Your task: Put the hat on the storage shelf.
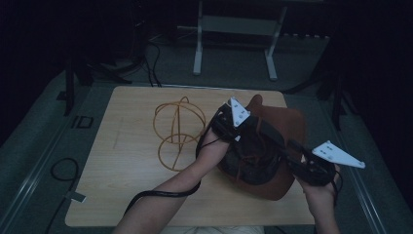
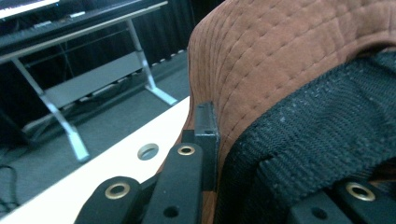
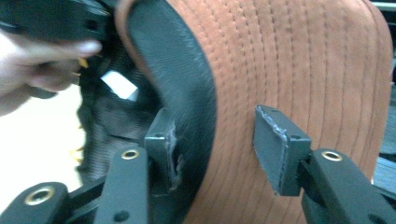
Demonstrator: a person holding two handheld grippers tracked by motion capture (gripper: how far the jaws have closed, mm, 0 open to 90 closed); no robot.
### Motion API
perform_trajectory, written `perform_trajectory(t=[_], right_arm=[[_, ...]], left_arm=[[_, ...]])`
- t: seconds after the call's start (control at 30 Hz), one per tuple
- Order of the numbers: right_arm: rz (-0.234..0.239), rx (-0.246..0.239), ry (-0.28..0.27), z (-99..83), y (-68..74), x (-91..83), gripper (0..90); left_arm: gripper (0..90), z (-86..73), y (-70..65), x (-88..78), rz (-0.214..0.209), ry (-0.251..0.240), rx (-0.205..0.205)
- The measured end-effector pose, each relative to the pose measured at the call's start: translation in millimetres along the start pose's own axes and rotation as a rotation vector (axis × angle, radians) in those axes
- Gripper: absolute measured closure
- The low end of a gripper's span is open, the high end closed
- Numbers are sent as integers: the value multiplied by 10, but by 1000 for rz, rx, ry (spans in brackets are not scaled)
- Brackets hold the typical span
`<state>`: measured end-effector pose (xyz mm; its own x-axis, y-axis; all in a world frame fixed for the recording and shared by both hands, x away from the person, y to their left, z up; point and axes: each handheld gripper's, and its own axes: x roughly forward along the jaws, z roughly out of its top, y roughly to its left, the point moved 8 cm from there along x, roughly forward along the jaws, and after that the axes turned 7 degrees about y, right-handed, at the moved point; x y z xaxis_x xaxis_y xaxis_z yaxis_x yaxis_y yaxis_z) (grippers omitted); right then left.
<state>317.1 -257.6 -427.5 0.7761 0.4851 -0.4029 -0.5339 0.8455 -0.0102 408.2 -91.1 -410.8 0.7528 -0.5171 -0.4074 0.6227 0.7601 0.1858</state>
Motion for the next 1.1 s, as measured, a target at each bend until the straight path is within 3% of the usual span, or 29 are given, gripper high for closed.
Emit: perform_trajectory(t=[0.13, 0.3, 0.43, 0.53, 0.6, 0.73, 0.87, 0.97, 1.1], right_arm=[[12, 3, -59, 27, -29, -306, 482], [-85, -10, -73, 79, -361, -513, 483], [-124, -14, -45, 91, -595, -503, 483], [-104, -6, -22, 78, -679, -422, 476], [-64, 2, -9, 57, -682, -333, 474], [43, -2, 13, 14, -558, -140, 458], [154, -27, 20, 1, -323, 35, 461], [218, -60, 56, -33, -116, 204, 457], [315, -115, 46, -14, 188, 353, 400]], left_arm=[[864, -17, 56, -72, -12, -39, 0], [863, -54, 34, -192, -85, -101, 18], [863, -85, -20, -298, -176, -159, 59], [863, -102, -55, -394, -280, -225, 75], [862, -109, -77, -457, -340, -263, 98], [862, -105, -133, -590, -446, -335, 142], [861, -125, -154, -689, -495, -394, 172], [861, -150, -170, -747, -545, -432, 169], [861, -167, -214, -788, -556, -458, 180]])
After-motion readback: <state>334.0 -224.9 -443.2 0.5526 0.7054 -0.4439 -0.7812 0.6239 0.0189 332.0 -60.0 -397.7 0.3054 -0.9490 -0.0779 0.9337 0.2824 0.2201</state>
